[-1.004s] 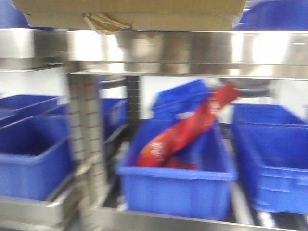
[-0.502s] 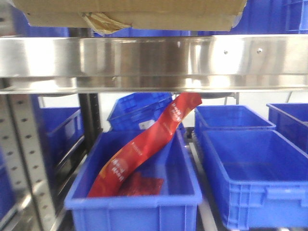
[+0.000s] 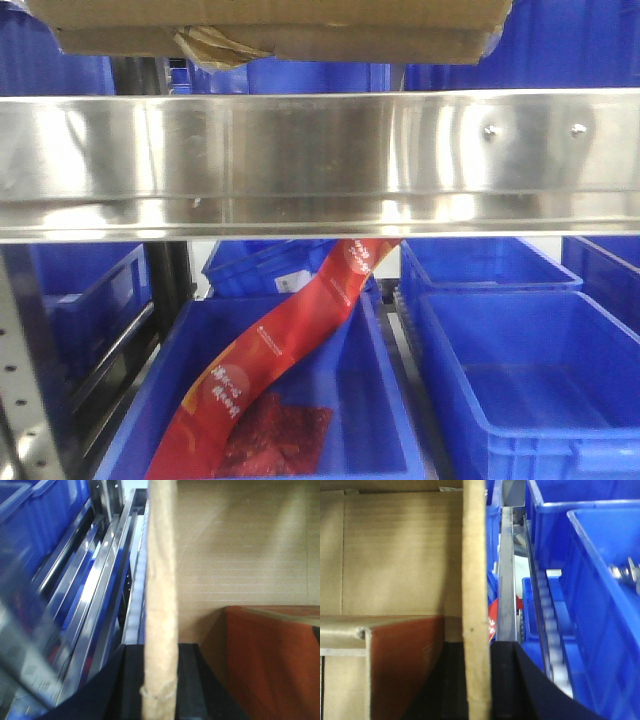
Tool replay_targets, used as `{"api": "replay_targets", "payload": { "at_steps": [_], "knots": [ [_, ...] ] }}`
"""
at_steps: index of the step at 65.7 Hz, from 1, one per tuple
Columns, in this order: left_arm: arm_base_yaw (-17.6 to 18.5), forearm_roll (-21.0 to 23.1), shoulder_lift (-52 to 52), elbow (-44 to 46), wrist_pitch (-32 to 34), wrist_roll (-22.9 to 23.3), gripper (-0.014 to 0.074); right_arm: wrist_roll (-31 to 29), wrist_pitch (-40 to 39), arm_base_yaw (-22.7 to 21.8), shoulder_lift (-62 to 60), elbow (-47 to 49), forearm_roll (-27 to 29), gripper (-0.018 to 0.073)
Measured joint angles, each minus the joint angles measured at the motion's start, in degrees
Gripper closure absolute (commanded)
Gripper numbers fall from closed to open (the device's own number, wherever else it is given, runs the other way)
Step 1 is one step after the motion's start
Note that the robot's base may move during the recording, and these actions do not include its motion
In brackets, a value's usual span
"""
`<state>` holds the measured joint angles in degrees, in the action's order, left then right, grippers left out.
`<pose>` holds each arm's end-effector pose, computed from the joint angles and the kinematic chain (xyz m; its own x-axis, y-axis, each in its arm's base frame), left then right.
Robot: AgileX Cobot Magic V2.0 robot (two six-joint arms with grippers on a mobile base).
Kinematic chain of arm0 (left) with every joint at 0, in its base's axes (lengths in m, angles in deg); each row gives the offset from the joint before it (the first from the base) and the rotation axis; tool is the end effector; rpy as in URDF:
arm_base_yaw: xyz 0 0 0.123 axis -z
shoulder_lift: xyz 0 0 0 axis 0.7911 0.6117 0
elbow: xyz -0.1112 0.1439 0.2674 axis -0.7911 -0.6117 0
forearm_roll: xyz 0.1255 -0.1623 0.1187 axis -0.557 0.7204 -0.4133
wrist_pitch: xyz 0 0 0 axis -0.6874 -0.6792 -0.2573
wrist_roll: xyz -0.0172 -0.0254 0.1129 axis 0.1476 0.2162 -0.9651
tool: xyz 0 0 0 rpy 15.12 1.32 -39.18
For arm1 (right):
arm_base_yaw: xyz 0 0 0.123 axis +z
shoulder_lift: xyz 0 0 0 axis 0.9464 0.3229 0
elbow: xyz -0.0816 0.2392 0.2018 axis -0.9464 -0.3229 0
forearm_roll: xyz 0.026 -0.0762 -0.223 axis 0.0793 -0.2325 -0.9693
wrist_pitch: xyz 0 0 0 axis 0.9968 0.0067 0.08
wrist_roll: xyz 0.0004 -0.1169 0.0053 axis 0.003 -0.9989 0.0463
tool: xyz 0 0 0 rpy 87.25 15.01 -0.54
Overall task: Stack two boxes on right shelf middle
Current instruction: 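Align the held boxes above the middle shelf with both grippers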
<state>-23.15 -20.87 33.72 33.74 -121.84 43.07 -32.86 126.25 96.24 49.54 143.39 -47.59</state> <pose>0.2822 -0.0869 0.5158 -0.4185 -0.0458 -0.9071 -0.1083 0.9941 -0.0002 0.2942 0.0924 0.4946 -0.4019 0.1168 -0.9082 0.0088 0.9923 0.1237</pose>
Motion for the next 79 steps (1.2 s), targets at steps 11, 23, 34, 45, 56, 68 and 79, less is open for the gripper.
{"api": "replay_targets", "payload": {
  "at_steps": [11, 23, 34, 45, 56, 68, 79],
  "knots": [
    [0.00, -0.13, 0.00, 0.00, 0.00, 0.00, 0.0707, 0.00, -0.12, 0.00, 0.00, 0.00, 0.00, 0.0712],
    [0.00, -0.24, 0.00, 0.00, 0.00, 0.00, 0.0707, 0.00, -0.12, 0.00, 0.00, 0.00, 0.00, 0.0712],
    [0.00, -0.34, 0.00, 0.00, 0.00, 0.00, 0.0707, 0.00, -0.12, 0.00, 0.00, 0.00, 0.00, 0.0712],
    [0.00, -0.34, 0.00, 0.00, 0.00, 0.00, 0.0707, 0.00, -0.12, 0.00, 0.00, 0.00, 0.00, 0.0712],
    [0.00, -0.34, 0.00, 0.00, 0.00, 0.00, 0.0707, 0.00, -0.12, 0.00, 0.00, 0.00, 0.00, 0.0712],
    [0.00, -0.34, 0.00, 0.00, 0.00, 0.00, 0.0707, 0.00, -0.12, 0.00, 0.00, 0.00, 0.00, 0.0712],
    [0.00, -0.20, 0.00, 0.00, 0.00, 0.00, 0.0707, 0.00, -0.12, 0.00, 0.00, 0.00, 0.00, 0.0712]
  ]
}}
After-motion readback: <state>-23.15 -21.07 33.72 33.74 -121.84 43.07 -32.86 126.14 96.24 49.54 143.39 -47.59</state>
